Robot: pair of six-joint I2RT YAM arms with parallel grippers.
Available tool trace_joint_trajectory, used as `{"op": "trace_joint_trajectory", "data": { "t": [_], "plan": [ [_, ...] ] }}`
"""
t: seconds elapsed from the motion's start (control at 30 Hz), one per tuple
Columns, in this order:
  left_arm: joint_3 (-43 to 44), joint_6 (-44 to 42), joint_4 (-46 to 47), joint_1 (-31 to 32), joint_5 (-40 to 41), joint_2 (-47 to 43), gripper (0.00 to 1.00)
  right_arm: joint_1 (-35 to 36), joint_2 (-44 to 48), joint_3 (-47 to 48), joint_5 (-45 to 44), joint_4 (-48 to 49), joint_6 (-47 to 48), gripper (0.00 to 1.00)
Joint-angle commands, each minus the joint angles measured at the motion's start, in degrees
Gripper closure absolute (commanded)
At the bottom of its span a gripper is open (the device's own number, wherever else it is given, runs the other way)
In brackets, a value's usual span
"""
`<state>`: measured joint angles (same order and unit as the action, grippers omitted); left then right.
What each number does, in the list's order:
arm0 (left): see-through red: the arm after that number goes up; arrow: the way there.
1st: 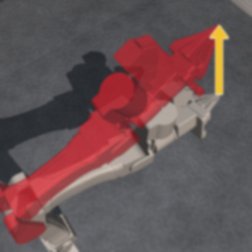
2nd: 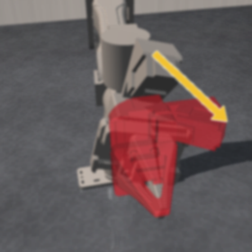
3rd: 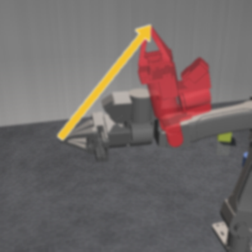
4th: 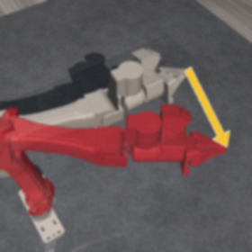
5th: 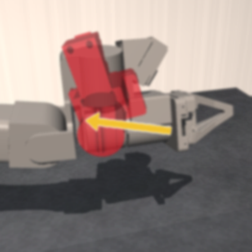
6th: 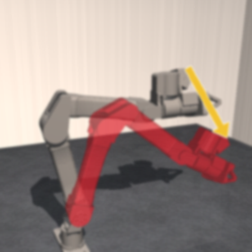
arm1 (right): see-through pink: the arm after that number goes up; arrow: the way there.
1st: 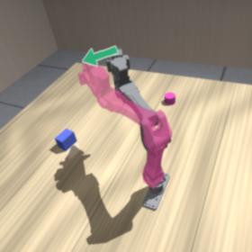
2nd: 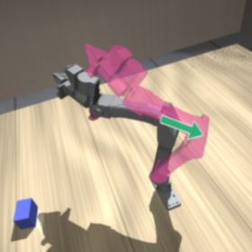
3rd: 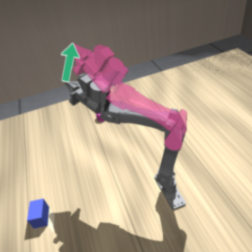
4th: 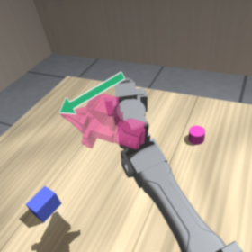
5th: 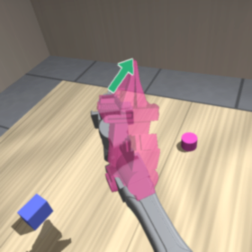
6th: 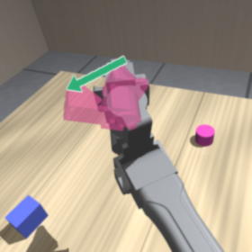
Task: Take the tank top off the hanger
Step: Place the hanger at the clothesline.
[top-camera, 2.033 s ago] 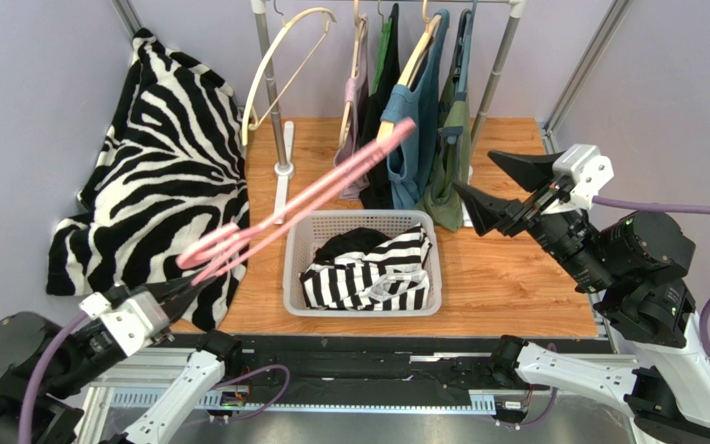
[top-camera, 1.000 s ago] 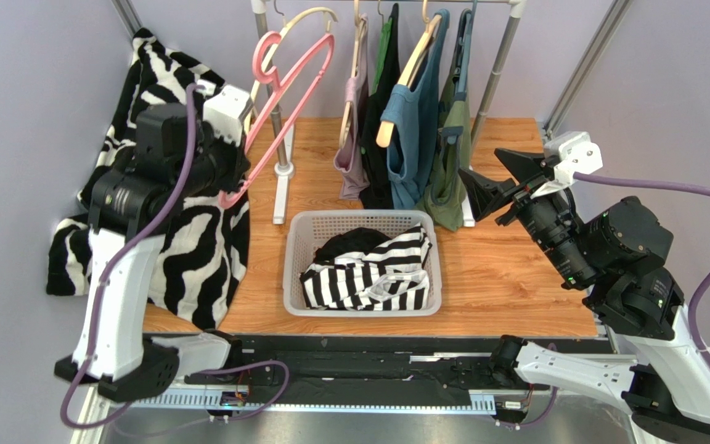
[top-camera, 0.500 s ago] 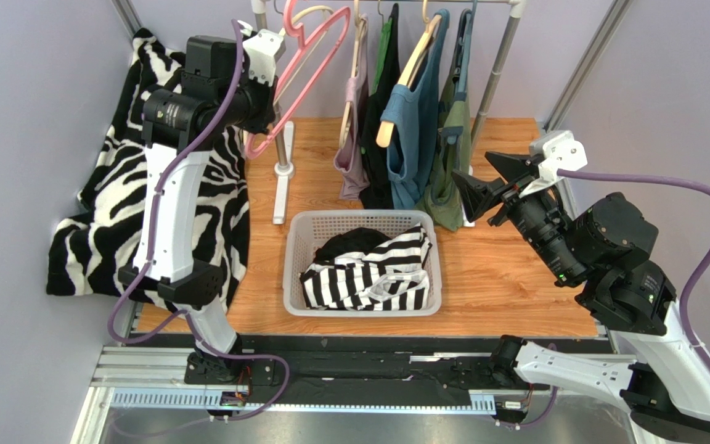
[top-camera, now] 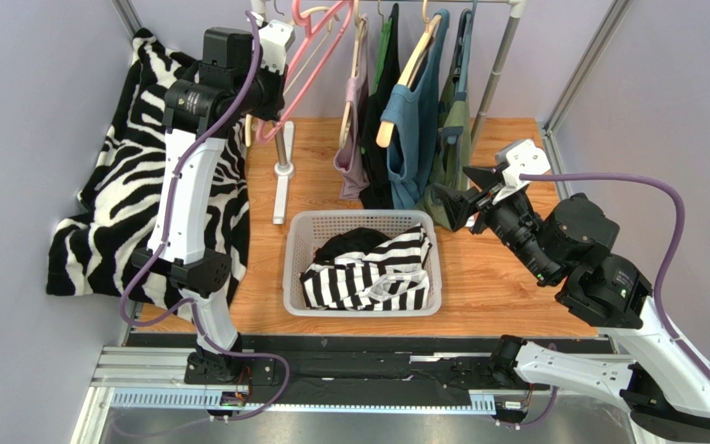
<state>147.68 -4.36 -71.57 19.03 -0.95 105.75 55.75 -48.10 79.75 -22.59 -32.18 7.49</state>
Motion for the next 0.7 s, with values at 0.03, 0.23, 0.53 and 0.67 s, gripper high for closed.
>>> {"op": "trace_joint_trajectory", "data": {
  "t": [0.03, 0.23, 0.53, 0.67],
  "plan": [
    [4.55, 0.67, 5.65, -0.31, 0.77, 2.08, 1.00, -0.11, 1.07, -1.52, 1.06, 2.92, -1.33, 0.40],
    [4.73, 0.67, 6.09, -1.18, 0.86, 5.07, 1.00, -0.11, 2.13, -2.31, 1.14, 3.09, -1.60, 0.41],
    [5.08, 0.93, 5.21, -2.59, 0.51, 7.71, 1.00, -0.11, 2.92, -3.63, 1.41, 3.18, -2.30, 0.43],
    [1.31, 1.11, 4.86, -2.59, -0.10, 4.74, 1.00, -0.11, 2.75, -4.07, 1.15, 3.18, -3.09, 0.41]
  ]
}}
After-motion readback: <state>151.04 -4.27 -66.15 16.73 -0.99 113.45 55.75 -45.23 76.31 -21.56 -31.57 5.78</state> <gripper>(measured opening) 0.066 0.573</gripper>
